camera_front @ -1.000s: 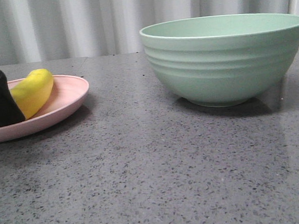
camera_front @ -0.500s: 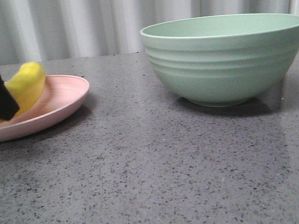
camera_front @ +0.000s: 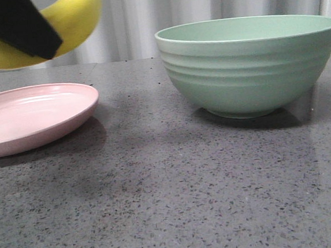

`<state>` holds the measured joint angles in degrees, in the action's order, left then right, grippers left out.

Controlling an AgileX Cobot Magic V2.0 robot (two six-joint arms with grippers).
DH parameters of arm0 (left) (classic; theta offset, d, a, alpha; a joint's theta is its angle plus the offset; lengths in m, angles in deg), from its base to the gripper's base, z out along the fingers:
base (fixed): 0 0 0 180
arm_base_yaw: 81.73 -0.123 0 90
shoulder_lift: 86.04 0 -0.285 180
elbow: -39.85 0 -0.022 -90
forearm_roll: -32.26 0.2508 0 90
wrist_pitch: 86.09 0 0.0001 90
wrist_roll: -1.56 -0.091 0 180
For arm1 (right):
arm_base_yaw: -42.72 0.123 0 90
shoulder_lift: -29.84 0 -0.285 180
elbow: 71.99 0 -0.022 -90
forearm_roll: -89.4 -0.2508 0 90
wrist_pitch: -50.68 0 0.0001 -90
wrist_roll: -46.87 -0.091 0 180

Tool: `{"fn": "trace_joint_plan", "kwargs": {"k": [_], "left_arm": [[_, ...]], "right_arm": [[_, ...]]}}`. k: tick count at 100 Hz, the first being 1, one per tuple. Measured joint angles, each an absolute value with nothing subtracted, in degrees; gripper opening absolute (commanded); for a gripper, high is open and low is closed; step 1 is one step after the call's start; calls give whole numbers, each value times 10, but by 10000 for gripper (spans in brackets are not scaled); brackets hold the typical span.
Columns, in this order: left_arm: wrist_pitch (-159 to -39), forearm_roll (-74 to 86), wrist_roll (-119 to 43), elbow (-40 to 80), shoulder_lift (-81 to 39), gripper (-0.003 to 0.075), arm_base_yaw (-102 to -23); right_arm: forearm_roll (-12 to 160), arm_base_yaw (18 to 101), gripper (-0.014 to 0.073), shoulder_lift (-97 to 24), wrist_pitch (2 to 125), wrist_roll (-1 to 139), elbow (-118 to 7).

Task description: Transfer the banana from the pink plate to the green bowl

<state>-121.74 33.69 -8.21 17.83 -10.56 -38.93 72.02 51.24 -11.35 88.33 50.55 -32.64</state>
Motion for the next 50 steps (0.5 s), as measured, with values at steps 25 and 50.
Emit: {"fn": "trace_joint_plan", "kwargs": {"k": [25,50], "left_arm": [[-1219,323,-82,178,-110,-18,-290],[-1219,320,-83,178,-110,-18,-248]], "right_arm": [[679,606,398,-249,881,507,-404],[655,689,398,-378,850,508,-489]]}}
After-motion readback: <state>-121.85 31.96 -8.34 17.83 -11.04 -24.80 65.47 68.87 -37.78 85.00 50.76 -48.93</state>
